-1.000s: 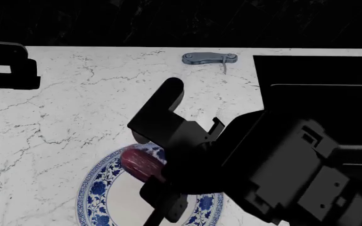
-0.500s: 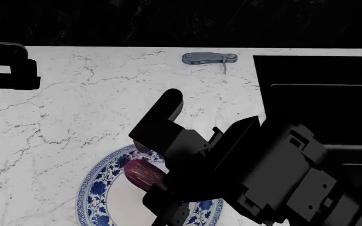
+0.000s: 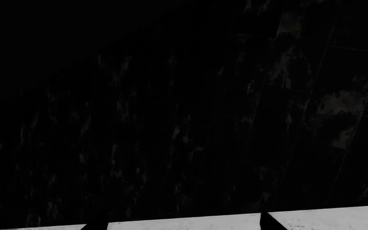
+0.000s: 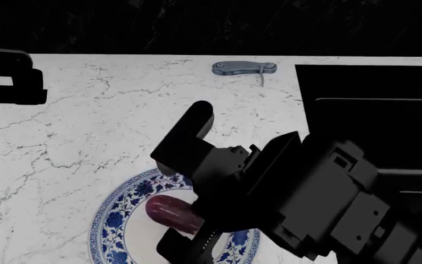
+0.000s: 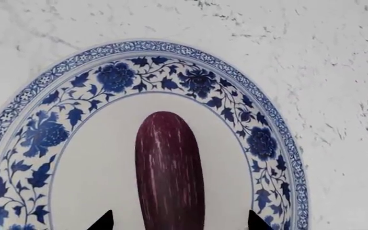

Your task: Pick the eggplant from the sink and place it on the plate located on the counter

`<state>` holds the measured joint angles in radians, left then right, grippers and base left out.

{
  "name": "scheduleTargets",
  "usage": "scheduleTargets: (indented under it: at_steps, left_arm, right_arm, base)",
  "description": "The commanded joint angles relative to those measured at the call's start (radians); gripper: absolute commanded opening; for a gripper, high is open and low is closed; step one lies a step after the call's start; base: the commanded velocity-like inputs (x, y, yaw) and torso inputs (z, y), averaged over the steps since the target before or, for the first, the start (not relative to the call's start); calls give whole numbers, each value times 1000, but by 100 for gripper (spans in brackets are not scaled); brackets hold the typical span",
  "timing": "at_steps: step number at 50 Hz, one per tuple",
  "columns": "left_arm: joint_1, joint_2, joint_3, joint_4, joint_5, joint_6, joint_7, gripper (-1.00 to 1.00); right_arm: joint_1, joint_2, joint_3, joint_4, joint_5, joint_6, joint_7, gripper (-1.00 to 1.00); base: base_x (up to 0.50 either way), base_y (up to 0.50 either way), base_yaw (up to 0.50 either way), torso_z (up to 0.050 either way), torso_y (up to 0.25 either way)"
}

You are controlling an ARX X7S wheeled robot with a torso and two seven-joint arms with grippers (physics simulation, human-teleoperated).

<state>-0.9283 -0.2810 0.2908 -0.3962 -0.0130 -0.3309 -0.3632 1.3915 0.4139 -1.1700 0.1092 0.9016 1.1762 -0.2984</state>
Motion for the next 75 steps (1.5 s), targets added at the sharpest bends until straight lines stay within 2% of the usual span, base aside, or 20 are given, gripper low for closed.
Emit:
scheduleTargets:
  at_steps: [1, 13, 22, 33, 42, 64, 75]
  left_arm:
    - [-2, 2, -13, -25, -22, 34, 21, 100]
    - [-7, 4, -10, -32, -22, 35, 16, 100]
    - [-15, 5, -7, -49, -19, 34, 10, 100]
    - [-48, -7, -21, -102, 8, 32, -48, 100]
    - [-65, -31, -34, -144, 27, 20, -88, 100]
    - [-77, -64, -34, -129, 39, -21, -90, 100]
    - [-92, -70, -39, -161, 46, -16, -110, 100]
  right_arm:
    - [13, 7, 27, -7, -10, -9, 21, 100]
    - [42, 53, 118, -92, 30, 22, 120, 100]
    - [65, 84, 251, -82, 51, 27, 262, 100]
    - [80, 108, 320, 25, 14, -13, 336, 100]
    - [89, 106, 322, 144, -53, -67, 370, 100]
    - [79, 85, 355, 525, -204, -304, 430, 100]
    - [64, 78, 384, 631, -223, -376, 460, 100]
  base:
    - [0, 0, 0, 0, 0]
    - [0, 0, 0, 0, 0]
    - [0, 0, 0, 0, 0]
    - [0, 0, 0, 0, 0]
    - [0, 0, 0, 0, 0]
    - [0, 0, 0, 0, 0]
    - [0, 0, 0, 0, 0]
